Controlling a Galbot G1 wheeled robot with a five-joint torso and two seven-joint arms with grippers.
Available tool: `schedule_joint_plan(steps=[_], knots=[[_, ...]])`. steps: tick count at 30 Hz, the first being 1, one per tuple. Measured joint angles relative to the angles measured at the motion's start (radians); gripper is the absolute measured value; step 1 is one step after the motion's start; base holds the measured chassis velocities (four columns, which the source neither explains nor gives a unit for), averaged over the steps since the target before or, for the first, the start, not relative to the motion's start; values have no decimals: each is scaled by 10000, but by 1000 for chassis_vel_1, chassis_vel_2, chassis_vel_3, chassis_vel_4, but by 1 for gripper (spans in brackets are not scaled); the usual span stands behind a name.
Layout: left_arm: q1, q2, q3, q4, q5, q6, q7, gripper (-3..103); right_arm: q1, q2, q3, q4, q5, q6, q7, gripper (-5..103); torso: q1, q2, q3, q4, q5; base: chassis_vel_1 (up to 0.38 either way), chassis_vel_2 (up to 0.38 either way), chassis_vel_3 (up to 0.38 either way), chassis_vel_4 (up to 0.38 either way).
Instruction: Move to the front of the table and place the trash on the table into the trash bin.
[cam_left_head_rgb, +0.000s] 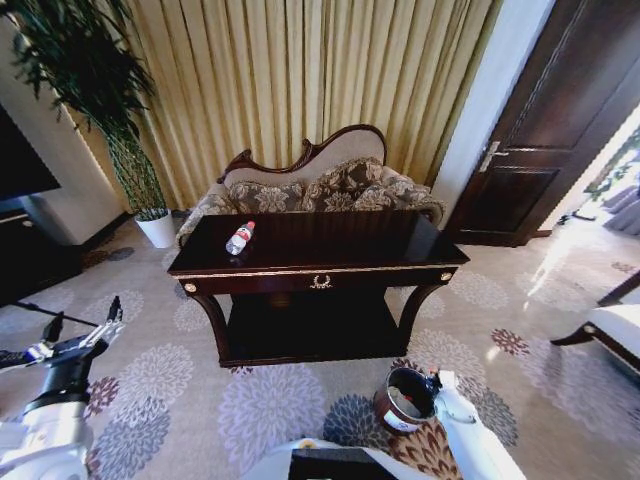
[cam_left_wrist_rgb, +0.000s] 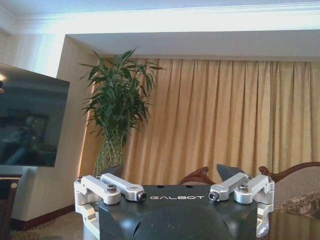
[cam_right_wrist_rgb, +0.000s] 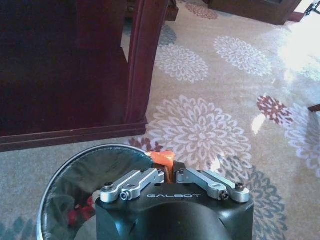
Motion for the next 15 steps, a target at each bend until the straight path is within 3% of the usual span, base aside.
schedule_joint_plan(steps=[3, 7, 9, 10, 12, 15], knots=[[-24, 31, 35, 19, 26, -1, 4, 100, -41, 98, 11, 174, 6, 4, 0, 5, 0, 0, 0, -1, -1, 0, 0, 0, 0], [-43, 42, 56, -3, 50, 0, 11, 100, -7, 203, 11, 280, 6, 24, 0, 21, 0, 0, 0, 1, 0, 0, 0, 0, 0], [-41, 45, 53, -12, 51, 1, 16, 100, -4, 221, 10, 304, 8, 31, 0, 21, 0, 0, 0, 0, 0, 0, 0, 0, 0], [-35, 47, 42, -13, 50, 1, 18, 100, -9, 247, 9, 377, 23, 35, 0, 32, 0, 0, 0, -1, 0, 0, 0, 0, 0], [-26, 47, 35, -13, 50, -6, 18, 100, -16, 260, 9, 435, 30, 36, 0, 32, 0, 0, 0, 0, -1, 0, 0, 0, 0], [2, 35, 29, -11, 49, -39, 20, 100, -18, 293, 19, 521, 36, 36, 0, 42, 0, 0, 0, 0, 0, 0, 0, 0, 0]])
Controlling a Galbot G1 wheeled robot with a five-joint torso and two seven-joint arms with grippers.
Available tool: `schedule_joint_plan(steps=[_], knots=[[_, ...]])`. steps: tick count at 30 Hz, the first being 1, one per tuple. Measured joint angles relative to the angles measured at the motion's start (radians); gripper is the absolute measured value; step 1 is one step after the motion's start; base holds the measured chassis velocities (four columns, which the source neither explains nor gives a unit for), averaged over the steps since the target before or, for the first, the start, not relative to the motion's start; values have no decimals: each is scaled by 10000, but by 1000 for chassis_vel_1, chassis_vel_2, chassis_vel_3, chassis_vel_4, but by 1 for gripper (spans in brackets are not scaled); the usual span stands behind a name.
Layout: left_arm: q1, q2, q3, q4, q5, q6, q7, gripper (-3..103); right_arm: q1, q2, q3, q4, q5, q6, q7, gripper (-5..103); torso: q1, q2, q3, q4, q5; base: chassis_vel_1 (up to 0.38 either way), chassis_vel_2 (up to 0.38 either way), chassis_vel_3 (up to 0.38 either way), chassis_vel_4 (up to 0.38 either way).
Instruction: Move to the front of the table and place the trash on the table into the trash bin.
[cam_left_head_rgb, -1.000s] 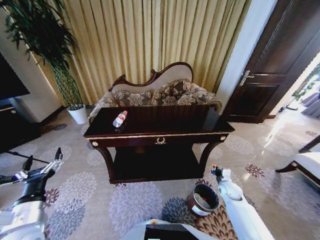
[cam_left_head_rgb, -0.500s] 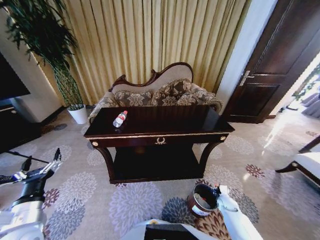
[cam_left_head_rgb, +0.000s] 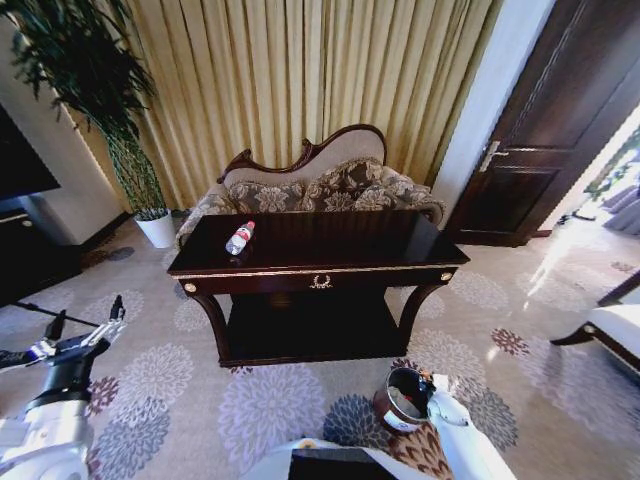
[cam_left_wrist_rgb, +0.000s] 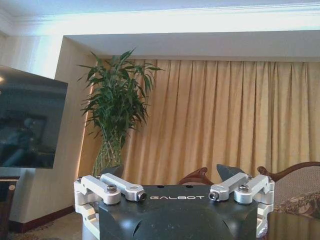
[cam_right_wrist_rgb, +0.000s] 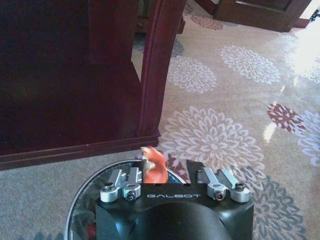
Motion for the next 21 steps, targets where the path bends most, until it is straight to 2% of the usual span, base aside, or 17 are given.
schedule_joint_plan(steps=[2, 3, 5, 6, 8, 9, 11, 12, 14, 19, 21], knots=[[8, -18, 0, 0, -1, -7, 3, 100, -1, 5, 16, 39, 2, 0, 0, 54, 0, 0, 0, 0, -1, 0, 0, 0, 0], [8, -18, 0, 0, -1, -7, 3, 100, -1, 5, 16, 39, 2, 0, 0, 54, 0, 0, 0, 0, -1, 0, 0, 0, 0], [7, -22, 0, -16, -1, -8, 6, 100, -23, -17, 38, 54, 4, -2, 0, 65, 0, 0, 0, 0, 1, 0, 0, 0, 0], [7, -22, 0, -16, -1, -8, 6, 100, -23, -17, 38, 54, 4, -2, 0, 65, 0, 0, 0, 0, 1, 0, 0, 0, 0], [2, -22, 2, -29, -1, -9, 8, 100, -43, -50, 63, 60, 8, -4, 1, 75, 0, 0, 0, 0, 0, 0, 0, 0, 0], [2, -22, 2, -29, -1, -9, 8, 100, -43, -50, 63, 60, 8, -4, 1, 75, 0, 0, 0, 0, 0, 0, 0, 0, 0], [-20, -22, 39, -54, 0, -9, 10, 100, -94, -65, 124, 173, 47, 17, 0, 86, 0, 0, 1, -1, 1, 0, 0, 0, 0], [-20, -22, 39, -54, 0, -9, 10, 100, -94, -65, 124, 173, 47, 17, 0, 86, 0, 0, 1, -1, 1, 0, 0, 0, 0], [-61, -13, 84, -56, 6, -1, 10, 100, -200, -101, 180, 687, 396, 348, 1, 96, 0, 0, 0, -2, 3, 0, 0, 0, 0], [-108, 44, 130, -68, 15, 43, 4, 100, -339, -282, 362, 2347, 1191, 669, 1, 100, 0, 0, 0, 2, 0, 0, 0, 0, 0], [-114, 126, 113, -126, 12, 87, -25, 100, -462, -484, 643, 3637, 1360, 734, 2, 100, 0, 0, 1, 3, 1, 0, 0, 0, 0]])
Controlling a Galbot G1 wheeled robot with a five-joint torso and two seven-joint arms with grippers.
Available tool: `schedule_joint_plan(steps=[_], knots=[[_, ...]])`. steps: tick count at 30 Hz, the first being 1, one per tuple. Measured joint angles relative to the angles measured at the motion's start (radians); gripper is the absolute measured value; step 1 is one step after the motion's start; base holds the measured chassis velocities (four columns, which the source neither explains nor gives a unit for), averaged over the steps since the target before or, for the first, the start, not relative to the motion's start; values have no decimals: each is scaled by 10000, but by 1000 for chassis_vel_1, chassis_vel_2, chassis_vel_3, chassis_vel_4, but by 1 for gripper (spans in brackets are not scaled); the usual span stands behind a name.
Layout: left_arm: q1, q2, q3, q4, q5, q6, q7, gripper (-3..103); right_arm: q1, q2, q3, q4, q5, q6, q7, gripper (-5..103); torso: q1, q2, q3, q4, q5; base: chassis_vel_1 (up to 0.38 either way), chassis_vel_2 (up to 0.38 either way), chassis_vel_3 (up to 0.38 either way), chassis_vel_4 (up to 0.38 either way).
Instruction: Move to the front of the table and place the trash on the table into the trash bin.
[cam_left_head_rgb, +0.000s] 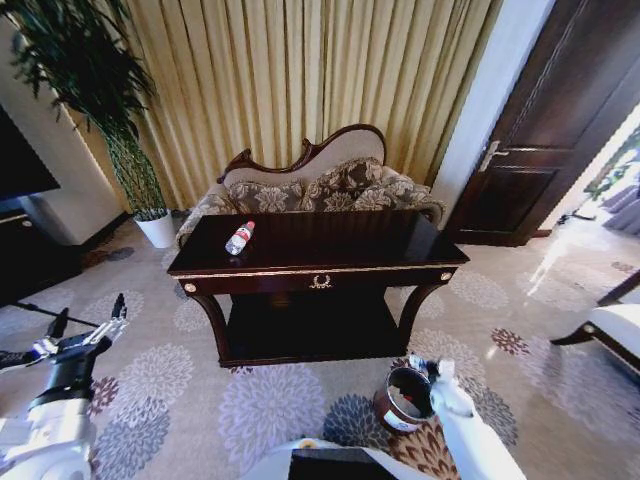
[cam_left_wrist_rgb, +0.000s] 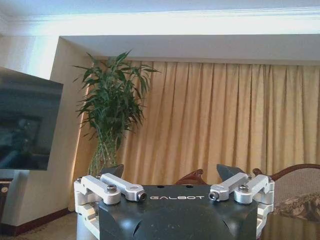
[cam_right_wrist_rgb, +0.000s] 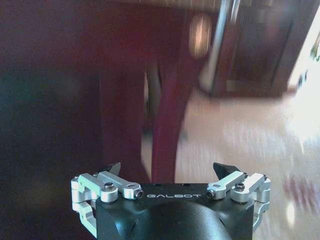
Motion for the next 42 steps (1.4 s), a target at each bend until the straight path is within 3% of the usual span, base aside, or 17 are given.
schedule_joint_plan(steps=[4, 12, 16, 18, 19, 21, 26, 29, 42], knots=[[-1, 118, -87, -34, -34, 43, -79, 100, -182, -224, 507, 1594, 458, -210, 0, 100, 0, 0, 0, -3, -2, 0, 0, 0, 0], [-125, 379, -179, -257, -117, 488, -484, 100, -441, -768, 1687, 5614, 2062, -1331, 3, 100, 0, 0, 0, -4, -2, 0, 0, 0, 0], [-198, 697, -238, -736, -339, 1338, -975, 100, -393, -933, 1462, 7209, 2671, -2006, 2, 100, 0, 1, -1, -3, -1, 0, 0, 0, 0], [-236, 1107, -401, -1147, -568, 2046, -1446, 100, -192, -1115, 947, 8146, 3226, -2823, 0, 100, -1, 1, -1, -5, 0, 0, 0, 0, 0], [-236, 1107, -401, -1147, -568, 2046, -1446, 100, -192, -1115, 947, 8146, 3226, -2823, 0, 100, -1, 1, -1, -5, 0, 0, 0, 0, 0], [-247, 1589, -589, -1283, -771, 2515, -1790, 100, 162, -1351, 307, 8836, 3653, -3794, -2, 100, 0, 1, -1, 0, -2, 0, 0, 0, 0], [-254, 2185, -734, -1301, -1030, 2913, -2278, 100, 498, -1624, -167, 9135, 4065, -4446, -3, 100, 0, 0, -1, -2, -3, 0, 0, 0, 0], [-329, 2594, -926, -1303, -1485, 3282, -2567, 100, 709, -1873, -135, 9348, 4785, -4841, -3, 100, -1, 0, 0, -3, 0, 0, 0, 0, 0], [-493, 2653, -601, -1254, -1278, 3650, -2702, 100, 421, -1752, 192, 9572, 5190, -4872, -2, 100, 0, 0, -1, -3, -1, 0, 0, 0, 0]])
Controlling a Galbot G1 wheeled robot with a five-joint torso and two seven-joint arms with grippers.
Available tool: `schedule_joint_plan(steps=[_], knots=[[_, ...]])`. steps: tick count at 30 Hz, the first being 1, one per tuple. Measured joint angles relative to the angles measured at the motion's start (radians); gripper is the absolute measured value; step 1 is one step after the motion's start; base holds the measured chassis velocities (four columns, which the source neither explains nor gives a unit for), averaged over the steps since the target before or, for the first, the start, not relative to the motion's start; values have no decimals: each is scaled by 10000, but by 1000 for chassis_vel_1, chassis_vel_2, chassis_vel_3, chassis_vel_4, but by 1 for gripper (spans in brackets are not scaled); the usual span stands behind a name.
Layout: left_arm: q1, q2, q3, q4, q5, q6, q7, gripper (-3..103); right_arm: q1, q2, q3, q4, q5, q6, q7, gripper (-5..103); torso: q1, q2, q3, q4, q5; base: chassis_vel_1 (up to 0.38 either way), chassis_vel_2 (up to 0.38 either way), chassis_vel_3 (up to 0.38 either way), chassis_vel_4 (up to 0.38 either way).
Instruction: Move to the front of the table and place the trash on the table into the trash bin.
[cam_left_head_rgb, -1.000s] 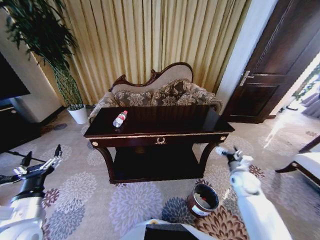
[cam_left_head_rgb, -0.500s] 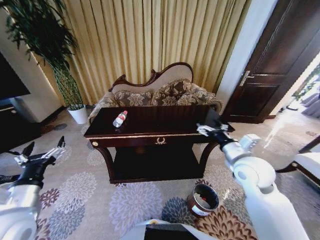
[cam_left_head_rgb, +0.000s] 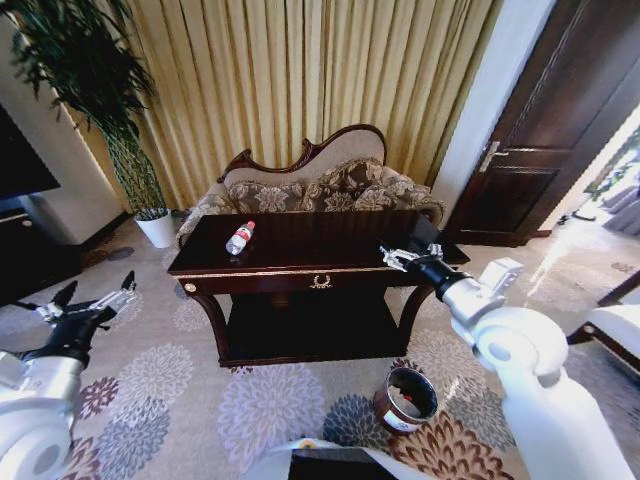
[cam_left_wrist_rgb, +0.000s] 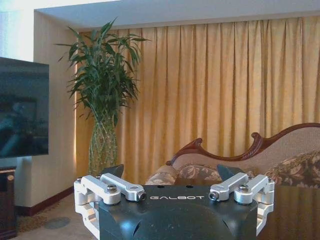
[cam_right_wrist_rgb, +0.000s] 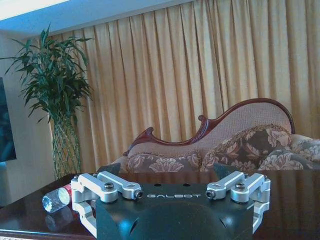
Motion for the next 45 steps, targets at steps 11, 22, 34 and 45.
schedule_joint_plan(steps=[11, 22, 34, 45], knots=[[-132, 69, 308, 1089, 487, -774, 664, 100, -42, 306, -129, -472, -73, 37, 0, 100, 0, 0, 0, 2, 0, 0, 0, 0, 0], [174, 375, -267, 1919, 141, -1308, 1201, 100, -856, -384, 1468, -2312, -963, 1722, 1, 100, 0, 0, 0, 0, 4, 0, 0, 0, 0], [92, 577, -67, 1957, 119, -1417, 1474, 100, -1283, -1108, 2434, -3354, -982, 2928, 0, 100, 0, 0, 0, 1, 1, 0, 0, 0, 0], [88, 672, -64, 2294, 81, -1641, 1623, 100, -1245, -843, 2070, -3157, -1130, 2992, 1, 100, 0, 0, 0, 0, 1, 0, 0, 0, 0]])
